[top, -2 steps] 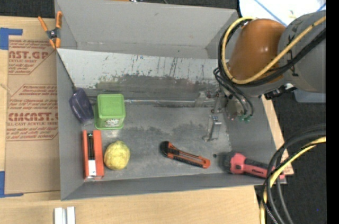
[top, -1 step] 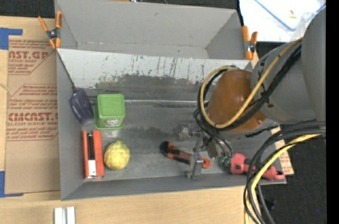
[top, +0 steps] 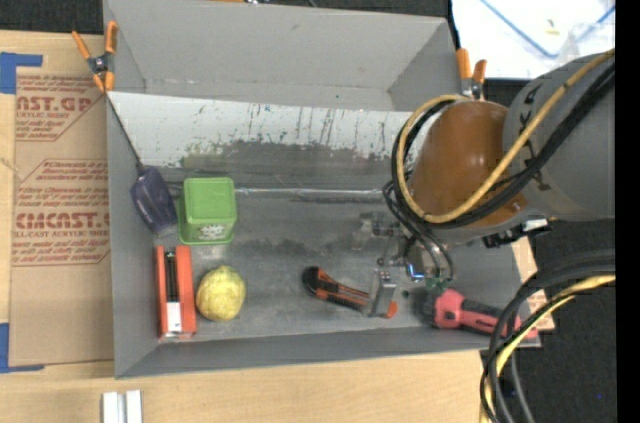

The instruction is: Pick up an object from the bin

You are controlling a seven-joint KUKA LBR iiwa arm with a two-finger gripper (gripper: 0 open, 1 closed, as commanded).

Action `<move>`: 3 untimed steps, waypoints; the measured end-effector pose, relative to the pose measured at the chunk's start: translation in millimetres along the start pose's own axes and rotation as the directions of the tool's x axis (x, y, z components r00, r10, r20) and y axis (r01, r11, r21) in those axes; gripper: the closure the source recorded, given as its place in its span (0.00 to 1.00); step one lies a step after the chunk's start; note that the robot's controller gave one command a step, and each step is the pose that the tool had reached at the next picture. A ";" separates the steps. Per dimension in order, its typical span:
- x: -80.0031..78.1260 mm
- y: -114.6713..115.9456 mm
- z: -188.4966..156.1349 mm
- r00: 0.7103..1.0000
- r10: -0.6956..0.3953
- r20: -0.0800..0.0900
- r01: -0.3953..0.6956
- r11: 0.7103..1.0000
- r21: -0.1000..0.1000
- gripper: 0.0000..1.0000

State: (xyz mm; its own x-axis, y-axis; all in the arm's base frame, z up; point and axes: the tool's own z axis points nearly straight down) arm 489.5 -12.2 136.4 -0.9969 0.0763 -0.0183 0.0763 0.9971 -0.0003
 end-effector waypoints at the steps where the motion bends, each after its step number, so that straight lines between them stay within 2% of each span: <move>1: 0.9 -1.5 62.0 0.996 -0.091 -0.019 0.091 0.996 -0.003 0.00; 2: 7.2 -2.0 66.1 0.997 0.078 0.004 -0.078 0.997 -0.002 0.00; 3: 1.8 -1.0 63.0 0.997 -0.077 -0.019 0.077 0.997 -0.002 1.00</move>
Offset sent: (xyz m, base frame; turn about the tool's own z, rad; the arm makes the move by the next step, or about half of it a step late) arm -0.0070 -0.0023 -0.0664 0.0775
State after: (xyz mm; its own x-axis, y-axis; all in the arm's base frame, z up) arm 488.7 -13.1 73.3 -1.0000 -0.0009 0.0005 -0.0009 1.0000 0.0007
